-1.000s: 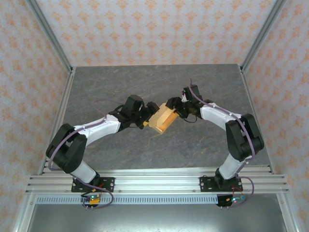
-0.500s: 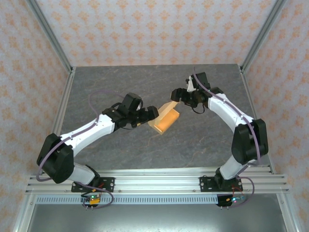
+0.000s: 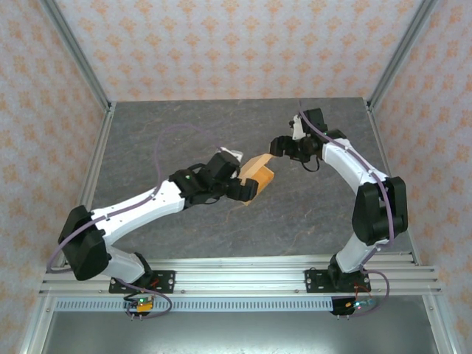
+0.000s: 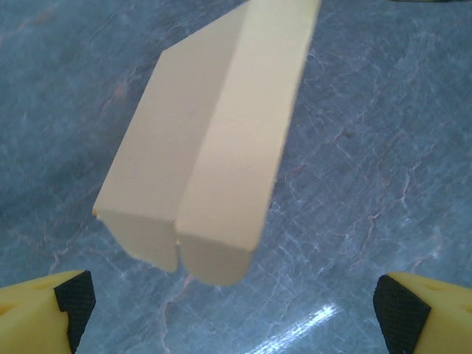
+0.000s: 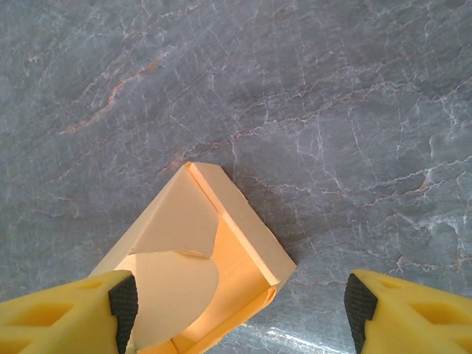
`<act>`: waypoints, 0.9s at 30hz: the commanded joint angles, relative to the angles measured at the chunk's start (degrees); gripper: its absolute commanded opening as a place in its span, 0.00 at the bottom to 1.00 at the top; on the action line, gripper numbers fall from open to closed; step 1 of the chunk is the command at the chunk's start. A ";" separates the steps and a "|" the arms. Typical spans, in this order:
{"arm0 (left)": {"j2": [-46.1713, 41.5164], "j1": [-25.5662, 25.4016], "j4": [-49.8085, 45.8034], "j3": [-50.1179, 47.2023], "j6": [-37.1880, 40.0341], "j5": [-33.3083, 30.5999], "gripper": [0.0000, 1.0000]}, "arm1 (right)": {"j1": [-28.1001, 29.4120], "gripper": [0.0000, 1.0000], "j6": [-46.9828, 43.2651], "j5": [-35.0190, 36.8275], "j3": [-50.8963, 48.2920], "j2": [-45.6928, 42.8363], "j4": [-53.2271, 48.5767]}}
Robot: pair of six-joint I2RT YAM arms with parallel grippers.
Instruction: Fold the paper box
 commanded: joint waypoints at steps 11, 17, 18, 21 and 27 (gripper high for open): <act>10.57 -0.23 -7.22 9.14 8.32 -17.91 0.81 | -0.11 0.75 1.81 -0.40 -2.03 -3.11 1.04; 8.90 2.12 -7.11 8.01 11.11 -18.91 0.83 | -0.82 0.75 1.37 -1.95 -1.72 -2.62 1.42; 8.54 2.71 -6.63 7.47 11.49 -18.95 0.83 | -0.83 0.75 1.46 -3.14 -1.37 -2.30 1.57; 8.01 5.19 -5.36 5.79 11.99 -20.06 0.83 | -0.86 0.73 4.46 -6.57 -2.18 -1.62 4.68; 5.81 10.10 -2.19 4.41 9.73 -18.28 0.88 | 1.46 0.70 15.21 -12.54 -10.68 -4.10 17.06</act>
